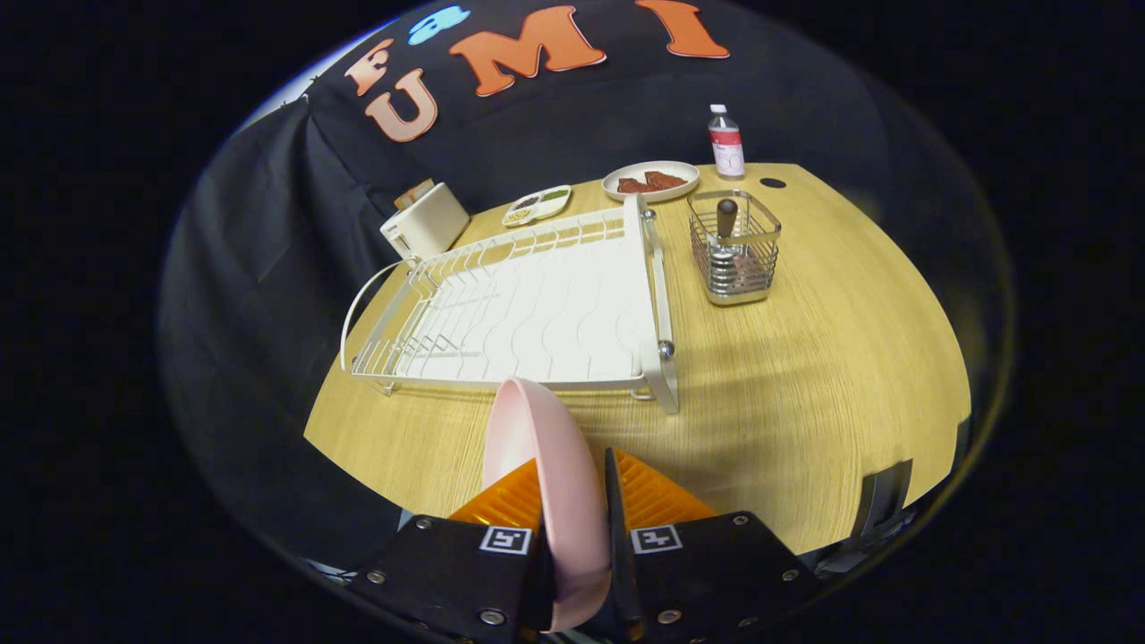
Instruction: Take the plate from the dish rack, then take the spoon from the basket and place it into the plate.
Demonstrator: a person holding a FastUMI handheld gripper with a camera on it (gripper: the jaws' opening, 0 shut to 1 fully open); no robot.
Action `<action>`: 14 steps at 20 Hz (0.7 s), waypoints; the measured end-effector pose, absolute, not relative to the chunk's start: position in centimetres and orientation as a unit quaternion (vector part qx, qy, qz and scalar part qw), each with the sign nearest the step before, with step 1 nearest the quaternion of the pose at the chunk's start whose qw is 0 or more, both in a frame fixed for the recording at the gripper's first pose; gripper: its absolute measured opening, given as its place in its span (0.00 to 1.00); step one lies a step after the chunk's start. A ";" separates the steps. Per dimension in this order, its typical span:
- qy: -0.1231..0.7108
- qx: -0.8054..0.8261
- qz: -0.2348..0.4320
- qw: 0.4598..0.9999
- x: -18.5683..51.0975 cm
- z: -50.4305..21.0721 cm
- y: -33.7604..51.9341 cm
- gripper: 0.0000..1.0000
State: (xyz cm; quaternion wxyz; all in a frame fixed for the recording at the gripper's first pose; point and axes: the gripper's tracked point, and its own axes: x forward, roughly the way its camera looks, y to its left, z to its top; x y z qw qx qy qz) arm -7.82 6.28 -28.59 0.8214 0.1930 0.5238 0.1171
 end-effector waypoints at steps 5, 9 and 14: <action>0.529 0.239 0.121 0.805 -8.2 -30.7 6.9 0.26; 0.534 0.237 0.110 0.804 -8.4 -32.5 6.5 0.30; 0.522 0.199 0.103 0.823 -7.9 -33.4 6.0 0.39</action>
